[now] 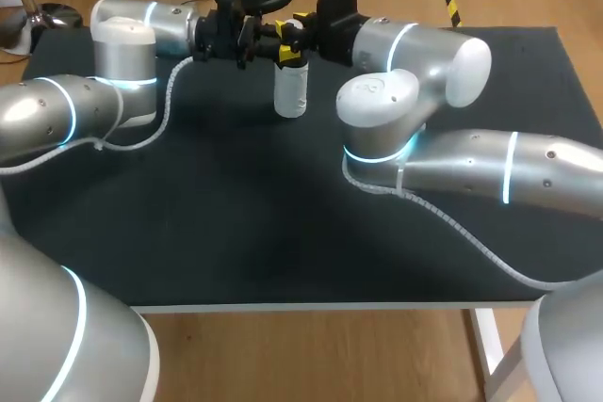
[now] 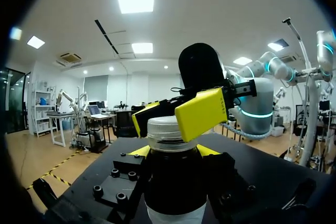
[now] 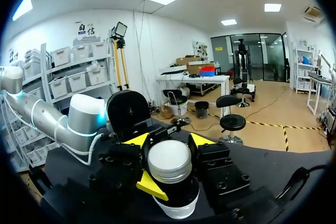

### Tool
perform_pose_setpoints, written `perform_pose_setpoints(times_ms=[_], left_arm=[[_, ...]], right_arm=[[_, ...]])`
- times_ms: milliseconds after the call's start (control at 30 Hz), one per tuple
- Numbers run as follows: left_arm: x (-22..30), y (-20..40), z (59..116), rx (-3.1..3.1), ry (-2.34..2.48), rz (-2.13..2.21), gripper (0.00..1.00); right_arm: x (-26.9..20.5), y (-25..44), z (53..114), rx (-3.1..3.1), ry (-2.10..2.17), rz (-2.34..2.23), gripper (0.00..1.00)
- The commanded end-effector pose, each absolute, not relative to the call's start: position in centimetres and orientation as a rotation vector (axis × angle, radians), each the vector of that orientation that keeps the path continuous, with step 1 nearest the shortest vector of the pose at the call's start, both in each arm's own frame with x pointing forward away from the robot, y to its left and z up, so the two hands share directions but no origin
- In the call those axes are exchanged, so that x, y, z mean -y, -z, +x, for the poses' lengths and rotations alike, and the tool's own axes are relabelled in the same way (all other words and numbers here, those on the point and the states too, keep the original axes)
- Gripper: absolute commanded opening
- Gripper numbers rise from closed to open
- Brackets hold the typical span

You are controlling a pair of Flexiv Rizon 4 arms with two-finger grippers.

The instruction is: Unscrew the bottle cap

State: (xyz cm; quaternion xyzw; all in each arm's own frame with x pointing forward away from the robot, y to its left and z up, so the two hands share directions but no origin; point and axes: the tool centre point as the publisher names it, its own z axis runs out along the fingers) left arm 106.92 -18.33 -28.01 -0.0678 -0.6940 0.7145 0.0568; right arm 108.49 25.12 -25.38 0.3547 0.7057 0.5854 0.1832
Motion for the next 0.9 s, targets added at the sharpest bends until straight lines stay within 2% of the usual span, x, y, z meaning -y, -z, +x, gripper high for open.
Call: perform_pose_setpoints(times_ms=[33,400,900], left_arm=[[18.3,27.9,106.8,2.104,-2.171,-0.209,0.0],[18.3,27.9,106.8,2.104,-2.171,-0.209,0.0],[18.3,27.9,106.8,2.104,-2.171,-0.209,0.0]], right_arm=[[-24.8,26.0,108.9,-1.984,-1.701,0.98,0.0],[-25.1,26.3,109.0,-2.02,-1.93,0.792,0.0],[-26.4,25.7,107.9,-2.269,-2.284,0.126,0.0]])
